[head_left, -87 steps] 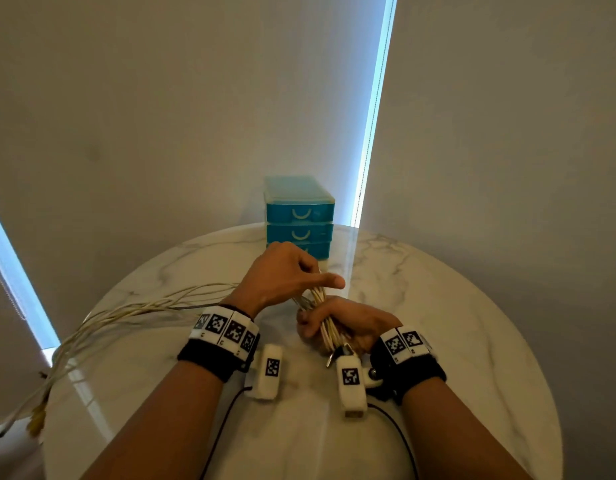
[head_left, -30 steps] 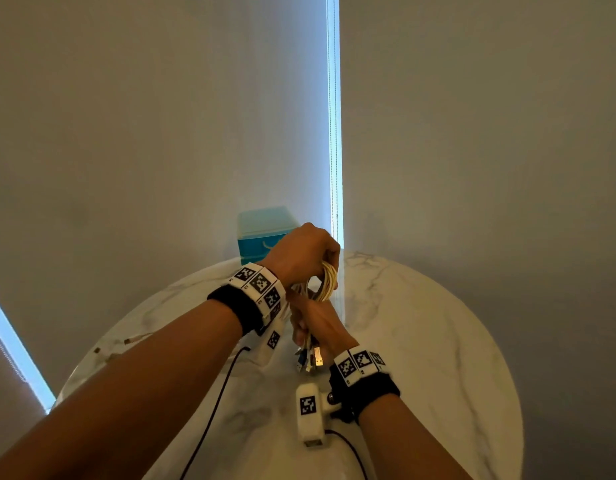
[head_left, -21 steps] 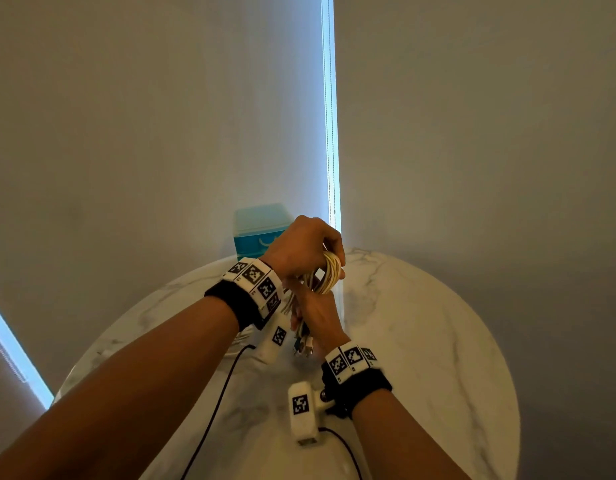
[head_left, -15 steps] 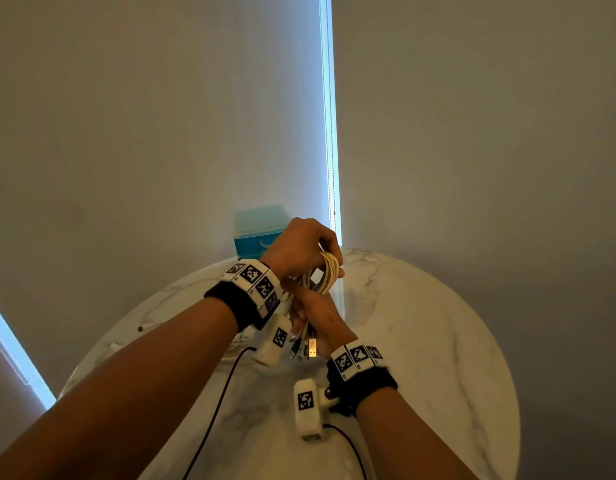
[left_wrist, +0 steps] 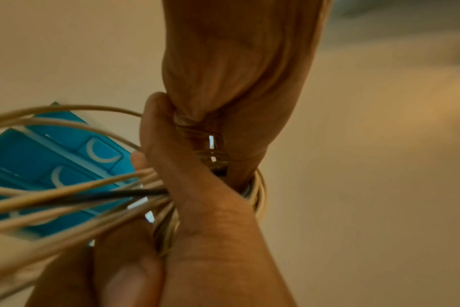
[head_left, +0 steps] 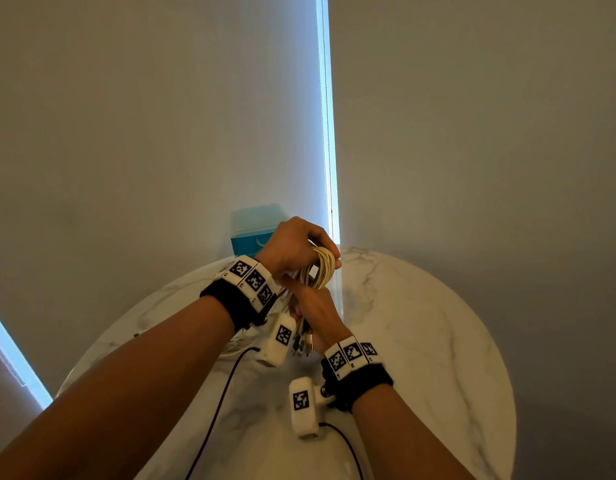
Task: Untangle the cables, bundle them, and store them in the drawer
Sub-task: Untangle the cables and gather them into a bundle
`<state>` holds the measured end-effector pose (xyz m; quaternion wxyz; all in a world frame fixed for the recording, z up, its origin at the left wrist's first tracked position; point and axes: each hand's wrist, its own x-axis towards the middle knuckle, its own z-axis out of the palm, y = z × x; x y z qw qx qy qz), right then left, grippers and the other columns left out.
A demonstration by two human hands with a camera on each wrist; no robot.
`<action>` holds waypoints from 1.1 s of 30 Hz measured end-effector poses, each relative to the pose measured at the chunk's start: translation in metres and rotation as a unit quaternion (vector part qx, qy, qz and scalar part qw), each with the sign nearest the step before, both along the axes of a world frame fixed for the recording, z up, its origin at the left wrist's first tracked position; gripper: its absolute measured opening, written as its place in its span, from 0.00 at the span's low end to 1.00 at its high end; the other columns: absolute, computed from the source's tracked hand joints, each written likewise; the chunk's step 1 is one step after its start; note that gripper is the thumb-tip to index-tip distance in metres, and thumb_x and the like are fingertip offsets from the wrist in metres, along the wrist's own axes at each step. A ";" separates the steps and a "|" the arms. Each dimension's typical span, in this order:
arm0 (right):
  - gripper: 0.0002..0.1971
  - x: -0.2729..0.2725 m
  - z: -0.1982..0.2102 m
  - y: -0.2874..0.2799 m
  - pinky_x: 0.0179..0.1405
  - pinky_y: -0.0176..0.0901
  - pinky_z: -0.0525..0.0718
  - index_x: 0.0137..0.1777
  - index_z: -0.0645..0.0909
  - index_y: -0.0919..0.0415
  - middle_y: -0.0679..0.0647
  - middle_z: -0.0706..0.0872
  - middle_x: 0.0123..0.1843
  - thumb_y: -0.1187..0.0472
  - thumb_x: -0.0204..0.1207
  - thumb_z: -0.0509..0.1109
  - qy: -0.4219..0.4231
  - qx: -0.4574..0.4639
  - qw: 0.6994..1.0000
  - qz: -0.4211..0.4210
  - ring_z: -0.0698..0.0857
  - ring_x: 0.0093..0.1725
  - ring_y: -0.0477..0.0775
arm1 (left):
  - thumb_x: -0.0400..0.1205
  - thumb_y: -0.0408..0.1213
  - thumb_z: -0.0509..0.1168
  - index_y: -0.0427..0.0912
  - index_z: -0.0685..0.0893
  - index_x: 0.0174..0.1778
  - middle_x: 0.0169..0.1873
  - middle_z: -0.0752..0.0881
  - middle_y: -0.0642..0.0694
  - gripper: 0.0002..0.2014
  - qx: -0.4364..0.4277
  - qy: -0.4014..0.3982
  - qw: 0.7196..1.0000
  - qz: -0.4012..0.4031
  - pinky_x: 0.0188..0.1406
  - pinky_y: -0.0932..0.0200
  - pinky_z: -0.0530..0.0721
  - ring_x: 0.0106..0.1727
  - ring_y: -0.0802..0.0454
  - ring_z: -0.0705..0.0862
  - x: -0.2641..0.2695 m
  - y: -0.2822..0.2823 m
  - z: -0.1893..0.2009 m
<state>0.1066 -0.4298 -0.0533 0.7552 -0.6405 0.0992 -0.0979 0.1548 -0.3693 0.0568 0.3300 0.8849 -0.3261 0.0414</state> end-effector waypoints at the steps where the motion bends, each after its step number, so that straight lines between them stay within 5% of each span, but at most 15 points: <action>1: 0.17 0.000 0.001 0.002 0.26 0.36 0.77 0.38 0.77 0.57 0.45 0.78 0.19 0.54 0.88 0.73 0.006 0.011 1.000 -0.001 0.76 0.19 0.43 | 0.74 0.41 0.87 0.57 0.95 0.39 0.38 0.94 0.62 0.08 -0.012 0.022 1.000 0.004 0.37 0.82 0.76 0.42 0.68 0.91 0.000 -0.001 -0.001; 6: 0.13 0.002 0.000 0.006 0.38 0.45 0.83 0.47 0.83 0.58 0.56 0.86 0.32 0.51 0.90 0.70 -0.017 0.055 0.998 -0.009 0.82 0.31 0.54 | 0.79 0.26 0.81 0.49 0.96 0.45 0.41 0.97 0.54 0.11 -0.043 0.117 0.992 -0.002 0.39 0.69 0.89 0.43 0.61 0.95 -0.004 -0.001 0.001; 8: 0.15 0.004 0.000 0.003 0.35 0.44 0.84 0.44 0.84 0.58 0.58 0.85 0.32 0.49 0.90 0.70 -0.012 0.041 0.999 -0.010 0.82 0.30 0.55 | 0.80 0.25 0.80 0.49 0.95 0.44 0.42 0.97 0.51 0.11 -0.043 0.111 0.993 -0.007 0.36 0.70 0.88 0.42 0.59 0.95 -0.004 0.001 0.004; 11: 0.17 0.001 0.003 0.000 0.23 0.39 0.79 0.40 0.84 0.59 0.52 0.80 0.23 0.48 0.88 0.72 0.013 0.021 0.999 0.023 0.76 0.20 0.49 | 0.78 0.30 0.82 0.54 0.93 0.44 0.45 0.94 0.55 0.12 0.046 0.002 0.999 -0.001 0.44 0.69 0.88 0.43 0.61 0.91 -0.003 0.005 0.011; 14: 0.17 -0.002 0.002 -0.003 0.25 0.43 0.79 0.40 0.84 0.59 0.53 0.80 0.23 0.45 0.81 0.78 0.036 -0.063 0.996 0.052 0.76 0.19 0.51 | 0.75 0.31 0.82 0.53 0.94 0.47 0.45 0.94 0.56 0.12 0.150 -0.122 0.981 0.005 0.56 0.52 0.93 0.46 0.57 0.91 -0.002 0.008 0.017; 22: 0.21 0.005 -0.006 -0.013 0.21 0.38 0.77 0.44 0.83 0.53 0.50 0.84 0.28 0.34 0.76 0.75 0.074 -0.224 0.971 0.045 0.80 0.21 0.48 | 0.80 0.34 0.76 0.55 0.86 0.43 0.43 0.91 0.54 0.09 0.328 -0.362 0.872 -0.030 0.48 0.52 0.88 0.43 0.51 0.90 -0.017 0.001 0.022; 26: 0.18 0.005 -0.002 -0.013 0.28 0.43 0.77 0.37 0.81 0.53 0.52 0.81 0.25 0.41 0.80 0.73 0.053 -0.225 0.972 0.039 0.78 0.26 0.53 | 0.81 0.30 0.73 0.53 0.79 0.40 0.41 0.90 0.52 0.13 0.358 -0.434 0.823 -0.079 0.40 0.56 0.75 0.38 0.49 0.88 -0.022 -0.006 0.023; 30: 0.32 0.002 -0.004 -0.010 0.31 0.43 0.75 0.34 0.76 0.53 0.53 0.75 0.26 0.23 0.75 0.70 0.018 -0.140 0.989 0.033 0.73 0.26 0.50 | 0.78 0.27 0.74 0.51 0.83 0.40 0.38 0.90 0.53 0.12 0.343 -0.443 0.821 -0.109 0.39 0.55 0.80 0.36 0.49 0.88 -0.017 -0.011 0.023; 33: 0.21 0.004 -0.007 -0.013 0.24 0.40 0.76 0.39 0.86 0.59 0.67 0.86 0.33 0.46 0.90 0.68 -0.036 -0.119 0.991 0.043 0.75 0.24 0.50 | 0.79 0.32 0.76 0.55 0.90 0.44 0.42 0.93 0.57 0.10 0.277 -0.408 0.861 -0.125 0.46 0.51 0.87 0.42 0.52 0.90 -0.013 -0.007 0.021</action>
